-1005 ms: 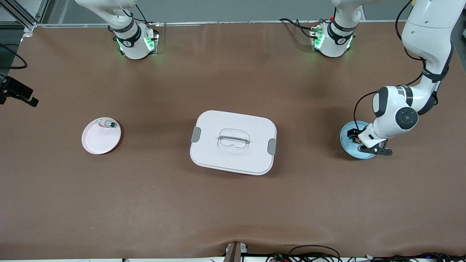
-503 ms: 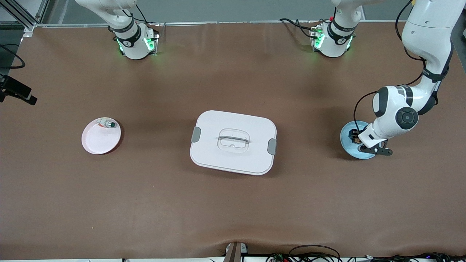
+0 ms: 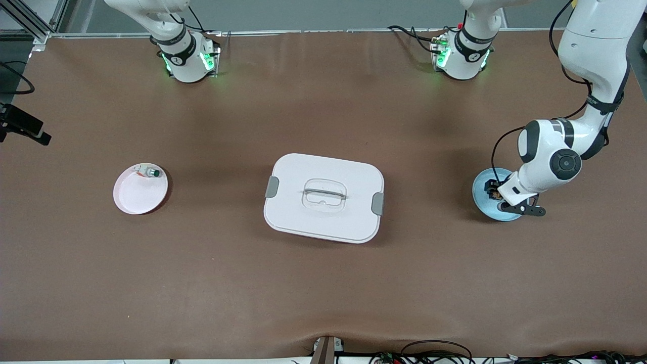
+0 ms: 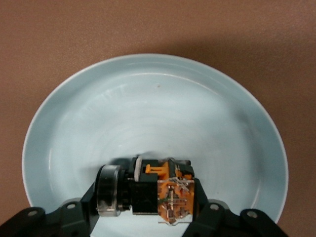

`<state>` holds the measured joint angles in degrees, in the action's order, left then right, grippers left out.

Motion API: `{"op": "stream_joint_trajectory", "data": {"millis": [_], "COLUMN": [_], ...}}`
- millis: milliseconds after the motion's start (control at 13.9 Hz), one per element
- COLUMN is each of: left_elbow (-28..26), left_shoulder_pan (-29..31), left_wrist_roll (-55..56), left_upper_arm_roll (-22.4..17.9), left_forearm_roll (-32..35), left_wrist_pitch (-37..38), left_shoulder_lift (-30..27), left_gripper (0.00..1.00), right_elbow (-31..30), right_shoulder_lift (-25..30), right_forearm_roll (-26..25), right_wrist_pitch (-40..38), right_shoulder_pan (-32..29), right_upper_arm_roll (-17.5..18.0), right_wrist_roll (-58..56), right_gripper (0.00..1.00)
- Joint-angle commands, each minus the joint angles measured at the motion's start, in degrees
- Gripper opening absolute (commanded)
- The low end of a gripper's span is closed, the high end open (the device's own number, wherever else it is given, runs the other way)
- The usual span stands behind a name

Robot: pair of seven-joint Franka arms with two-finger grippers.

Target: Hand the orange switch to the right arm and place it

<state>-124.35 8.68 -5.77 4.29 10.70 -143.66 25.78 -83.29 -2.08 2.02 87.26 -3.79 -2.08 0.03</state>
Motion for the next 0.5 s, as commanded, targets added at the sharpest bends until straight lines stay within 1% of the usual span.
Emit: {"op": "stream_joint_trajectory", "data": {"millis": [0, 431], "left_elbow": [0.25, 0.08], "left_shoulder_pan": [0.37, 0.37], "left_wrist_roll": [0.32, 0.32], "left_upper_arm_roll": [0.11, 0.11], "left_forearm_roll": [0.99, 0.99], "left_wrist_pitch": [0.22, 0.4], "left_shoulder_lift": [-0.29, -0.82], "left_gripper": [0.38, 0.38], "right_elbow": [-0.82, -0.74], "right_shoulder_lift": [1.03, 1.03], "right_forearm_roll": [0.26, 0.26], "right_wrist_pitch": [-0.25, -0.25], "right_shoulder_pan": [-1.04, -0.95], "right_upper_arm_roll": [0.59, 0.59], "right_wrist_roll": [-0.99, -2.04], "right_gripper": [1.0, 1.0]}}
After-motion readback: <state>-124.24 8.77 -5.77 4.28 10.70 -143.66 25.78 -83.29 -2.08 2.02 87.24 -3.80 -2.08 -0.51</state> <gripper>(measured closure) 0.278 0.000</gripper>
